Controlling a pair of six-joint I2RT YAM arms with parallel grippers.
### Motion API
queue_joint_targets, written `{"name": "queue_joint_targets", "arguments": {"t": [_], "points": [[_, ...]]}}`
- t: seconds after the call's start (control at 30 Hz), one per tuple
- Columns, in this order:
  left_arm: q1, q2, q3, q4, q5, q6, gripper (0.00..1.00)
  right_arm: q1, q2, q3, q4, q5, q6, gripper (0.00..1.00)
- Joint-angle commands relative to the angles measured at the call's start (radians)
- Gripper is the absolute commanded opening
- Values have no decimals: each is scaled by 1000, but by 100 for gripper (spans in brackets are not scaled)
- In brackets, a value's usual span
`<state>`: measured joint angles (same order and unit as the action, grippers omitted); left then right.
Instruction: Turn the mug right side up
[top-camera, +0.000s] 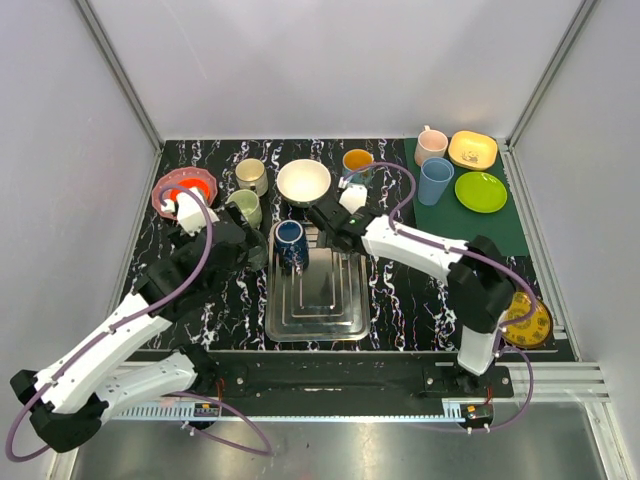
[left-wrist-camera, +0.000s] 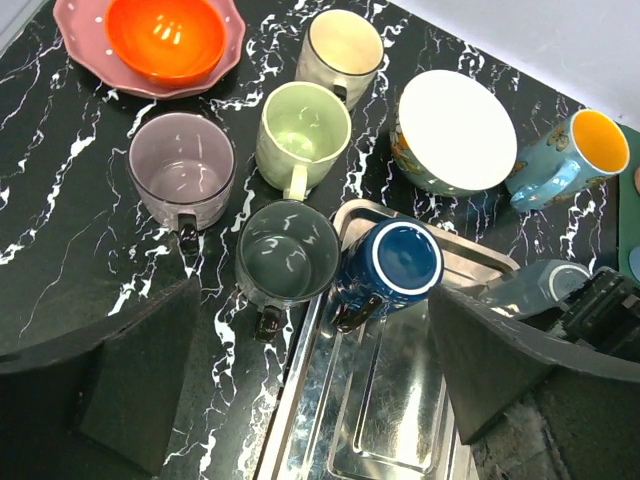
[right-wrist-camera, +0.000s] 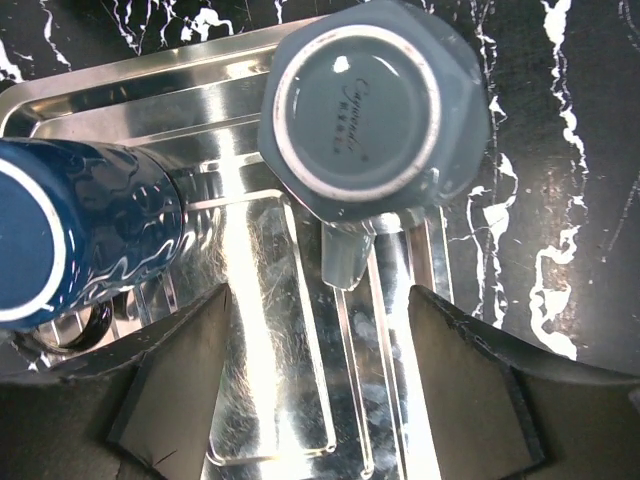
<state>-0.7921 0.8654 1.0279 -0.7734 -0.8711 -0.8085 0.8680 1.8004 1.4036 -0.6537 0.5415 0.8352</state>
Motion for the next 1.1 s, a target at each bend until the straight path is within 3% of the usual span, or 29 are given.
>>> {"name": "queue_joint_targets", "arguments": {"t": [0.0, 0.2, 0.8, 1.03, 1.07], "points": [[-1, 7, 17, -69, -66, -109, 99, -1, 69, 90, -63, 80, 80, 76], [-1, 0, -5, -84, -77, -179, 99, -35, 99, 95, -67, 83, 88, 70], [-1, 47, -17, -55, -28, -170, 98, -81, 168, 109, -50, 18, -8, 50], [-2, 47, -29, -35, -9, -159, 96, -92, 180, 86, -46, -6, -13, 31], [-2, 46, -31, -33, -8, -159, 96, -92, 172, 80, -41, -6, -15, 23]]}}
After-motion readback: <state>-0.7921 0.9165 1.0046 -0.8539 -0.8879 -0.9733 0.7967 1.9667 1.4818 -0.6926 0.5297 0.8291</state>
